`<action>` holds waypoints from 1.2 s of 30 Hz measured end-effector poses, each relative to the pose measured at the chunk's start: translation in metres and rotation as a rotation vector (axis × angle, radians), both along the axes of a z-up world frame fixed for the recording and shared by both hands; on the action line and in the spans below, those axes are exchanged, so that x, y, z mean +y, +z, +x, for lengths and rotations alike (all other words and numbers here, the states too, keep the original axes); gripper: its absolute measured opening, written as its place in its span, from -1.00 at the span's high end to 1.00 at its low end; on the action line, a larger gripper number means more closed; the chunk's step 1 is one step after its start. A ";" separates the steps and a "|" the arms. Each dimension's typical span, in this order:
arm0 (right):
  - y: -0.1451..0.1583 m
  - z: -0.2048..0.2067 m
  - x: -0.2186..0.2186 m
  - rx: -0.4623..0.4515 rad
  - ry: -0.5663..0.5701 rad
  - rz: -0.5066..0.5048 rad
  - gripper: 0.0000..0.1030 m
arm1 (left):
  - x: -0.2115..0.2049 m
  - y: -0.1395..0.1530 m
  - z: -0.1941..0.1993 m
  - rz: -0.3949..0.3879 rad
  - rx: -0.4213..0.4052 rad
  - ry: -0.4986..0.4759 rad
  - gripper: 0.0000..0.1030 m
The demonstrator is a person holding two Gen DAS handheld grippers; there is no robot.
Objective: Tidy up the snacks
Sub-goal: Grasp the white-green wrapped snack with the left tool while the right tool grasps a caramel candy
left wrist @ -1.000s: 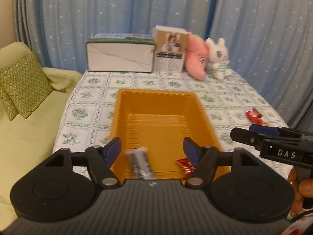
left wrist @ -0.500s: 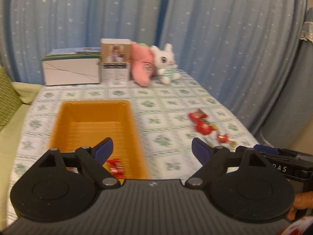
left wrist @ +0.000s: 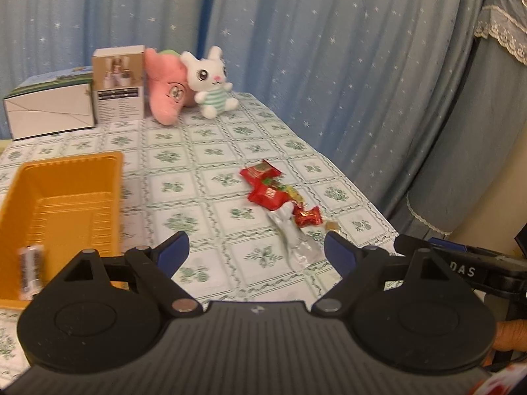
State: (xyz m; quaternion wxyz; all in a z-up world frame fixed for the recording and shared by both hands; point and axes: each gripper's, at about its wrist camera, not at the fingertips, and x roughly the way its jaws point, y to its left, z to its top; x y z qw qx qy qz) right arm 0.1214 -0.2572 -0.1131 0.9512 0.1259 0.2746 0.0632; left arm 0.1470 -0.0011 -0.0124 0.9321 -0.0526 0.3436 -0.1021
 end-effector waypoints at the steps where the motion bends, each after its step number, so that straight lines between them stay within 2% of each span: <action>1: -0.003 0.005 -0.003 0.006 -0.002 -0.003 -0.25 | -0.004 -0.004 0.005 0.002 0.003 -0.006 -0.70; 9: -0.031 0.053 -0.014 0.032 0.026 -0.046 -0.25 | -0.036 -0.044 0.059 0.026 0.042 -0.036 -0.67; 13: -0.045 0.077 -0.025 0.056 0.007 -0.044 -0.25 | -0.047 -0.068 0.087 0.017 0.080 -0.046 -0.42; 18: -0.062 0.097 -0.036 0.083 -0.042 -0.044 -0.24 | -0.064 -0.094 0.115 0.021 0.111 -0.084 -0.33; 21: -0.069 0.104 -0.040 0.116 -0.069 -0.026 -0.21 | -0.072 -0.106 0.130 0.008 0.124 -0.103 -0.15; 25: -0.069 0.108 -0.043 0.106 -0.085 -0.024 -0.19 | -0.081 -0.119 0.145 0.015 0.144 -0.125 0.20; 30: -0.074 0.113 -0.044 0.117 -0.108 -0.036 -0.17 | -0.086 -0.131 0.153 0.041 0.164 -0.138 0.28; 32: -0.074 0.114 -0.043 0.115 -0.106 -0.038 -0.16 | -0.087 -0.135 0.153 0.046 0.172 -0.148 0.42; 36: -0.073 0.114 -0.037 0.102 -0.087 -0.053 -0.16 | -0.088 -0.136 0.149 0.083 0.153 -0.158 0.53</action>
